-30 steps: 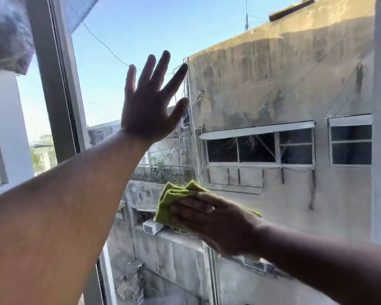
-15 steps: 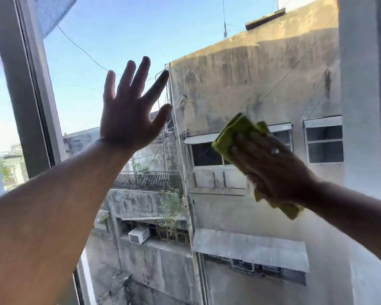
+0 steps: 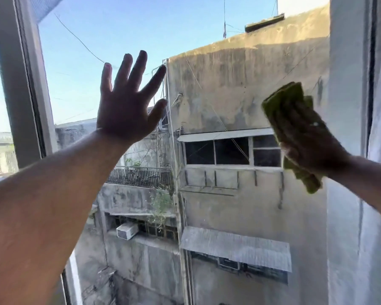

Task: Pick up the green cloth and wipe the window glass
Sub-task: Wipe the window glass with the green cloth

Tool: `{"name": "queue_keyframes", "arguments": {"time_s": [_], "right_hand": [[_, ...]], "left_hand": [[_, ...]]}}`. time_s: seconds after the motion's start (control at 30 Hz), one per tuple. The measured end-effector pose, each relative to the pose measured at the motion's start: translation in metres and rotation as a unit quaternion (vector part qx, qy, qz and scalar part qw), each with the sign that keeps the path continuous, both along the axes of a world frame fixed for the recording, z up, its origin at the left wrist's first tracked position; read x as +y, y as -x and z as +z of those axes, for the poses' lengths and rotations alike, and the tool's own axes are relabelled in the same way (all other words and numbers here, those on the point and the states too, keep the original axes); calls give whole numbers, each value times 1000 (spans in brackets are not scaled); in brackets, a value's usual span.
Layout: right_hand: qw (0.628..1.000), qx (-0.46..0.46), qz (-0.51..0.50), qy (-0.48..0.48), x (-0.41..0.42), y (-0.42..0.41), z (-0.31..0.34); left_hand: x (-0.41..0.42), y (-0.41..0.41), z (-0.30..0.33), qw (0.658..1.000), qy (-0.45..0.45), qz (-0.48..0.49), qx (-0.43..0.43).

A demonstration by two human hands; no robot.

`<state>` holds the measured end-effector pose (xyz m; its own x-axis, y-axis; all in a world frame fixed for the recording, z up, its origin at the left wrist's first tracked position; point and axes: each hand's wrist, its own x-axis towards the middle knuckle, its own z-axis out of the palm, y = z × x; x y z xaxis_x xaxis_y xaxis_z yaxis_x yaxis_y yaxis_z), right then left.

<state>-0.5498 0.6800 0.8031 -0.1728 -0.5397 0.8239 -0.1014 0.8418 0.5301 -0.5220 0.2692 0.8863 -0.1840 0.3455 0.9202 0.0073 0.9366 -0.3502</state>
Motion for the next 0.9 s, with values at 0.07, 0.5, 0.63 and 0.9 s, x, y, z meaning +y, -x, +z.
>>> {"name": "queue_keyframes", "arguments": {"time_s": [0.07,0.5,0.63,0.9], "right_hand": [[986,4,9,164,-23,-4,33],[996,-10,41,-75,-69,-4,-14],[962,-2,34,271,-85,-6,25],[961,-86,125,-233,-281,-36,-132]], "left_hand": [[1,0,0,1000,1,0,6],[-4,3,-1,1000,8,-13,26],[-4,4,-1,1000,8,-14,24],[-6,2,-2,1000,1,-14,19]]}}
